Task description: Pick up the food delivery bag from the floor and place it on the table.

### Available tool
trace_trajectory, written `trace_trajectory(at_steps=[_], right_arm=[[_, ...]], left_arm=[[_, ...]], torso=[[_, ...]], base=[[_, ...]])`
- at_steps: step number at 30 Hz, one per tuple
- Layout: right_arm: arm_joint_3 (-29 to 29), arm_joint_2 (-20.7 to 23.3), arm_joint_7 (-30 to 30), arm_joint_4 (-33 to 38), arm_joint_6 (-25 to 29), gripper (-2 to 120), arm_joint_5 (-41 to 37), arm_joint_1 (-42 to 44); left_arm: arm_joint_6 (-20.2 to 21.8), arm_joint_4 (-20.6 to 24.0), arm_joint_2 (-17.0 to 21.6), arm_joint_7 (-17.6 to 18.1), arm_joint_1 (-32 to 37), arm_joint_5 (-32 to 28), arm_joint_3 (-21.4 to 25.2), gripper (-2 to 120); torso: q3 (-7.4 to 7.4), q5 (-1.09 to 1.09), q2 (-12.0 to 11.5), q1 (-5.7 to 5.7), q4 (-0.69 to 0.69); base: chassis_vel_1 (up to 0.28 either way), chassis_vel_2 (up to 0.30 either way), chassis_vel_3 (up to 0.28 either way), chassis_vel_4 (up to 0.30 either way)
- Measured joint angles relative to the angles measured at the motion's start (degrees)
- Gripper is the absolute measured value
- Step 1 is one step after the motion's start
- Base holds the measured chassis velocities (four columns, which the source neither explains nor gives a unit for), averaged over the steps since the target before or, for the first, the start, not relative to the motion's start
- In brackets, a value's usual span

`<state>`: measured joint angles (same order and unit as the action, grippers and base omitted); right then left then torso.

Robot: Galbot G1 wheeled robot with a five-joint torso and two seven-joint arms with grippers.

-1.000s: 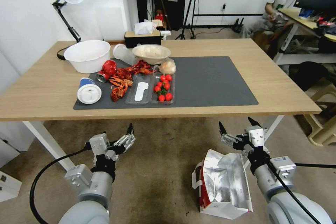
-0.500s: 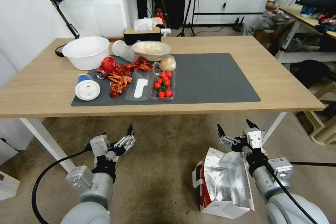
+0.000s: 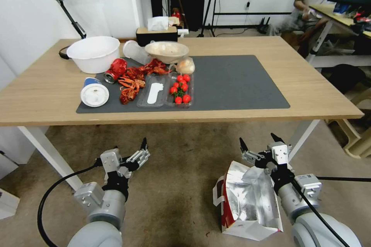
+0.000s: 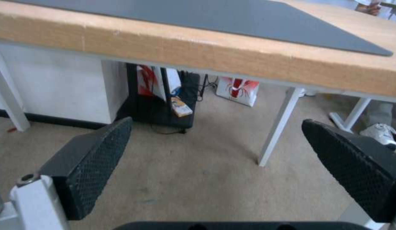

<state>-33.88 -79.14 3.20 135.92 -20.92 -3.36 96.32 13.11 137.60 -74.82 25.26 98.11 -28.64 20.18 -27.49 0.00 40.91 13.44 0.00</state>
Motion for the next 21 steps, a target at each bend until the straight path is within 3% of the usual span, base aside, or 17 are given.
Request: trace_trajectory(at_steps=[21], right_arm=[[-0.29,-0.17,0.61,-0.94,0.35,100,-0.23,-0.07]], left_arm=[[0.07,-0.90,0.24,0.00,-0.44,-0.11,-0.18,100]], torso=[[3.19,0.00,-5.29,-2.11,0.00]], base=[[0.000,0.000,0.000,0.000]])
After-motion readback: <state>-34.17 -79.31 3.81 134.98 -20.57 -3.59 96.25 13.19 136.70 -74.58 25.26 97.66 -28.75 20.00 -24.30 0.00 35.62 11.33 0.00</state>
